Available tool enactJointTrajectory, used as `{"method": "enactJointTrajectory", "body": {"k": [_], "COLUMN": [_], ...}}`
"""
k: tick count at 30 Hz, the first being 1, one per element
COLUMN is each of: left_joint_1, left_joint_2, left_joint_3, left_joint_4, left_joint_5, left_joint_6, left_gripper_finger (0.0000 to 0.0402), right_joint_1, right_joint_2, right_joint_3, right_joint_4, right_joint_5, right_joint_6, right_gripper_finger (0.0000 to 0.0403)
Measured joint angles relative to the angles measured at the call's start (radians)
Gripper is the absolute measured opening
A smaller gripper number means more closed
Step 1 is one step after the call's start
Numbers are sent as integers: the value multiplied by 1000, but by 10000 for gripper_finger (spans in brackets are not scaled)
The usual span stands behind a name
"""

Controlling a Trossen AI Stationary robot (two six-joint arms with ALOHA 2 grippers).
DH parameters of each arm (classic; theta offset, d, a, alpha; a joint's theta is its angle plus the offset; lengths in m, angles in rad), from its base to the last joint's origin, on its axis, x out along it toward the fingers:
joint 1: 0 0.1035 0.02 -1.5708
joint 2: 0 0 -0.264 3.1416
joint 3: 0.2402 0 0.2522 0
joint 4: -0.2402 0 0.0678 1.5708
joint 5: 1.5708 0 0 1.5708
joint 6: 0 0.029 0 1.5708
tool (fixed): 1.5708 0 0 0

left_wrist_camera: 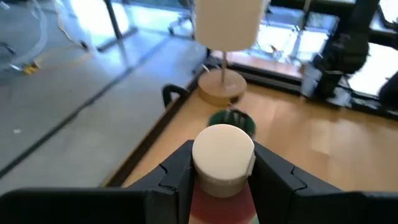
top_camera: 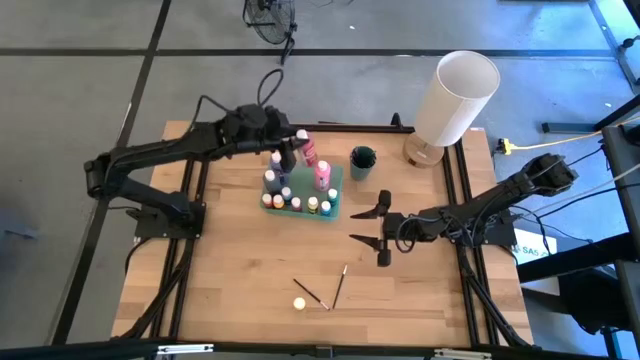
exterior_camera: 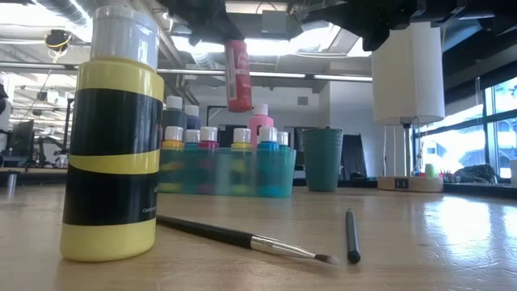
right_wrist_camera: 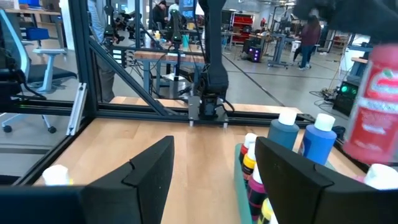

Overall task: Pick & Place Paint Supplies
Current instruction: Put the big dark pink paint bottle into the green bin

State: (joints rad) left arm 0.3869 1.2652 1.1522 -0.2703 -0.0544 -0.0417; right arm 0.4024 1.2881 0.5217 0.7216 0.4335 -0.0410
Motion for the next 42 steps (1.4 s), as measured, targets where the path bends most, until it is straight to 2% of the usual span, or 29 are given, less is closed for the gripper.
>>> {"method": "enactJointTrajectory", "body": {"k": [3,5,20,30,42], "left_joint_1": [-5,-3,8,8,20], "left_joint_2": [-15,-27,-30,-27,45], "left_joint_3": [-96,-135,-255,-358,-397], "left_joint_4": [148,189,186,277,358], "left_joint_5": [-31,-35,-59,-93,-43], "left_joint_6": [-4,-17,-60,-68,-42], "left_gripper_finger": [117,117,117,117,117], "right_joint_1": [12,18,25,25,23], "right_joint_2": [0,0,0,0,0], "right_joint_3": [0,0,0,0,0], "right_joint_4": [3,3,2,18,32], "right_joint_5": [0,0,4,4,3], "right_joint_6": [0,0,-11,-12,-43], "right_gripper_finger": [228,228,228,228,229]}}
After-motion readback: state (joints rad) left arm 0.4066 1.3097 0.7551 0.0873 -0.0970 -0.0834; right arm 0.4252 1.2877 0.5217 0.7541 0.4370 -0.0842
